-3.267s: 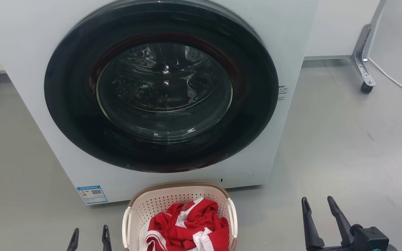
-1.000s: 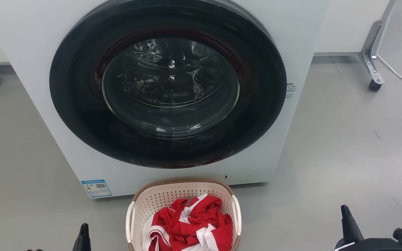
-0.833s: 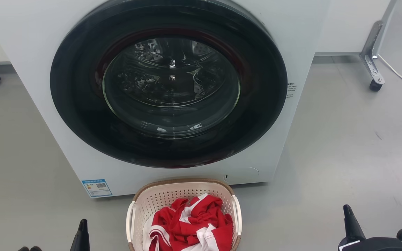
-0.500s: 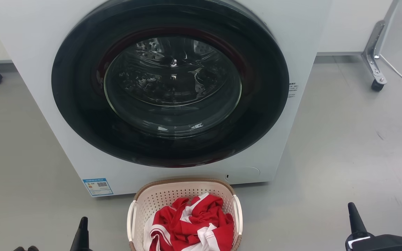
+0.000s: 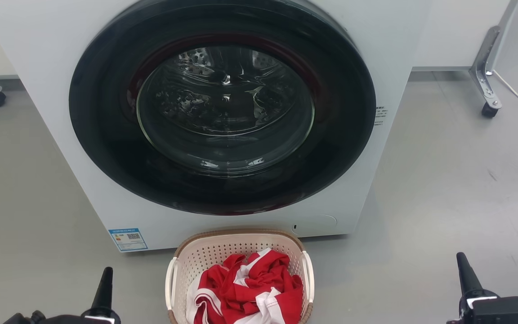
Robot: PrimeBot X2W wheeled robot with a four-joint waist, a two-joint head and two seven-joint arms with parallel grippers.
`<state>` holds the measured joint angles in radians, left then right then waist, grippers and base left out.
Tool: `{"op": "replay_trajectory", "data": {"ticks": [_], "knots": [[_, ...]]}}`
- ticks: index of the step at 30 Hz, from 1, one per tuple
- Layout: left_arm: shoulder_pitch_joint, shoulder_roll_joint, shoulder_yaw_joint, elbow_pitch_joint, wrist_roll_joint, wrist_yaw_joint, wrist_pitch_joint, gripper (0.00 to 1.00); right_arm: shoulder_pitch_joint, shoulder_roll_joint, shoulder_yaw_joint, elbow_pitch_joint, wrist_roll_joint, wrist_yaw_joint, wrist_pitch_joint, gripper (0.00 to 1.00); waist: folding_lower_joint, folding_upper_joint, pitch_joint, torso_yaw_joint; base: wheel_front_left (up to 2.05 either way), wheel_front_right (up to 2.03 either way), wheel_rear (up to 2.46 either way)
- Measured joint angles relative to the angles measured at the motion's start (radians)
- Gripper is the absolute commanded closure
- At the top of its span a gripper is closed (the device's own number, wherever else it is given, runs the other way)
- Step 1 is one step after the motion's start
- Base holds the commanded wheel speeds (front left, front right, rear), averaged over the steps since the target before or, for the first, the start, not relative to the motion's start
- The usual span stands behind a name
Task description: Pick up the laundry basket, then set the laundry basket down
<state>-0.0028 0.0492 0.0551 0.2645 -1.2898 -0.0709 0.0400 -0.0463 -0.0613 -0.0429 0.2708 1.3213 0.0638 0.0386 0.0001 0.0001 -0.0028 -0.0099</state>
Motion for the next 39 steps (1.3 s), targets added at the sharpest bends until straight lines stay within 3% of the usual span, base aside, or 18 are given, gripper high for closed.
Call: {"op": "replay_trajectory", "data": {"ticks": [21, 39], "knots": [[-0.075, -0.007, 0.035, 0.028, -0.297, -0.053, 0.073, 1.0, -0.035, 0.016, -0.088, 0.028, 0.274, 0.055, 0.074, 1.0, -0.0001, 0.0, 0.005, 0.01, 0.0, 0.0, 0.0], [-0.075, -0.007, 0.035, 0.031, -0.311, -0.053, 0.073, 1.0, -0.046, 0.017, -0.09, 0.028, 0.275, 0.055, 0.075, 1.0, -0.0001, 0.0, 0.004, 0.01, 0.0, 0.0, 0.0]]}}
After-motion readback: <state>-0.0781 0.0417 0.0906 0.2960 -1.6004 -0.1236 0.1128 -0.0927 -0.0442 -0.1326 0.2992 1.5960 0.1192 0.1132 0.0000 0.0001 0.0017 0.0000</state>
